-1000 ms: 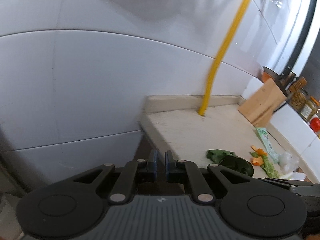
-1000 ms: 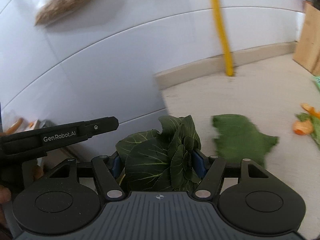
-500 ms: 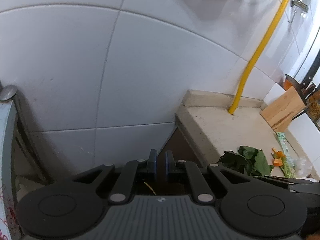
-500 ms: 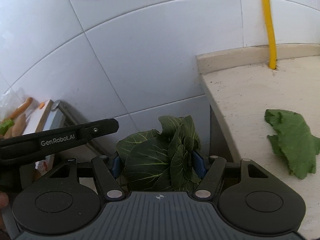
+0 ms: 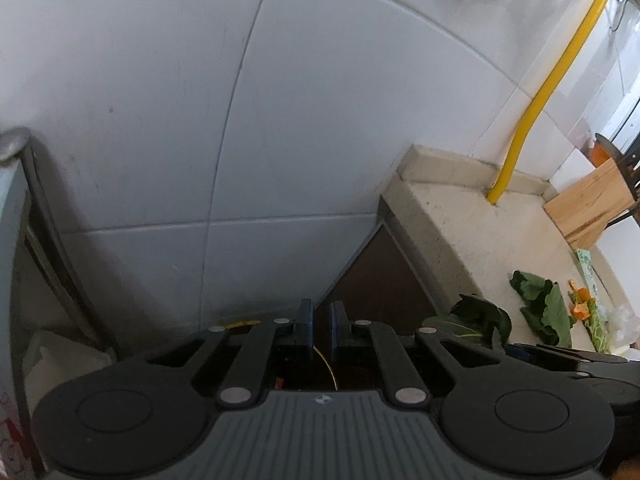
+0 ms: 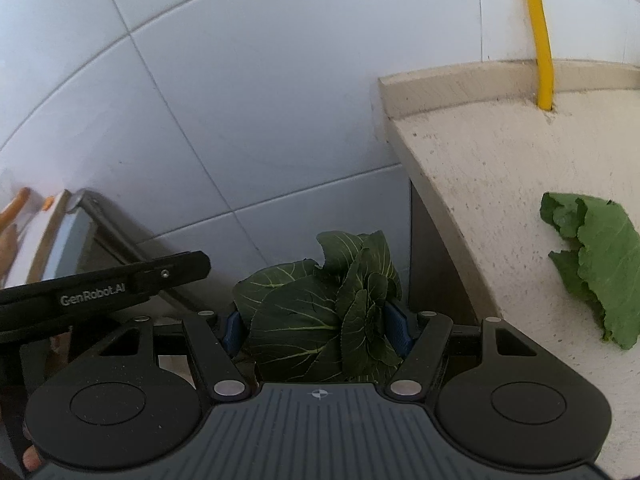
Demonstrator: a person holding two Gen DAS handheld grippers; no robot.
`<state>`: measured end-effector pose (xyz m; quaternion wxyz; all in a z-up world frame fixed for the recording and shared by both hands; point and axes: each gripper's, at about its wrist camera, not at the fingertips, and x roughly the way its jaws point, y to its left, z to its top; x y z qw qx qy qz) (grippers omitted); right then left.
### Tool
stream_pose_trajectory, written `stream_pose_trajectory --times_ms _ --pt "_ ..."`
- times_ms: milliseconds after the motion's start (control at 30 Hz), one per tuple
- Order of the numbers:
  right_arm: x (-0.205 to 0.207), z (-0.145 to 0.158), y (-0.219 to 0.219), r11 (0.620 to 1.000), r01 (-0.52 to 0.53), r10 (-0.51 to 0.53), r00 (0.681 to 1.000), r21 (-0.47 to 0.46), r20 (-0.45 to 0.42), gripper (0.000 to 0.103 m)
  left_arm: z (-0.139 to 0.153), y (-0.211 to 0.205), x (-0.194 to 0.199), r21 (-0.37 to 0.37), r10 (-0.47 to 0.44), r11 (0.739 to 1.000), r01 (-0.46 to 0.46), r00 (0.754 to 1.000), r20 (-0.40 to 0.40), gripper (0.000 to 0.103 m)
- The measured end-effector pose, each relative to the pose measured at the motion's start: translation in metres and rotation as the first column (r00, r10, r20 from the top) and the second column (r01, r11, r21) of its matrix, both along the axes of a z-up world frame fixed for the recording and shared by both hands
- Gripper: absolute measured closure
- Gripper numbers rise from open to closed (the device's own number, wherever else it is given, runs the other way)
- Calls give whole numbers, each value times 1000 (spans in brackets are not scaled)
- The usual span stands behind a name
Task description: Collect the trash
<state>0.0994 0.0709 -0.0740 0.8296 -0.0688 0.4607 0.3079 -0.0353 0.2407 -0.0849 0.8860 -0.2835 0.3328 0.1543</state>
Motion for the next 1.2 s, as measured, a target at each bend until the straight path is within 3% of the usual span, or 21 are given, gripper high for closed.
stream_pose_trajectory --times_ms 333,733,1200 --pt "15 -25 10 999 7 -8 999 -36 -32 31 -16 6 13 -56 2 998 -6 997 -79 99" --pt "29 -54 17 997 -12 4 994 -77 -105 29 -21 11 15 -62 15 998 -22 994 -108 98" --pt "28 -52 6 998 -1 -6 994 -63 -111 28 -21 8 17 -40 -3 999 -2 994 -110 98"
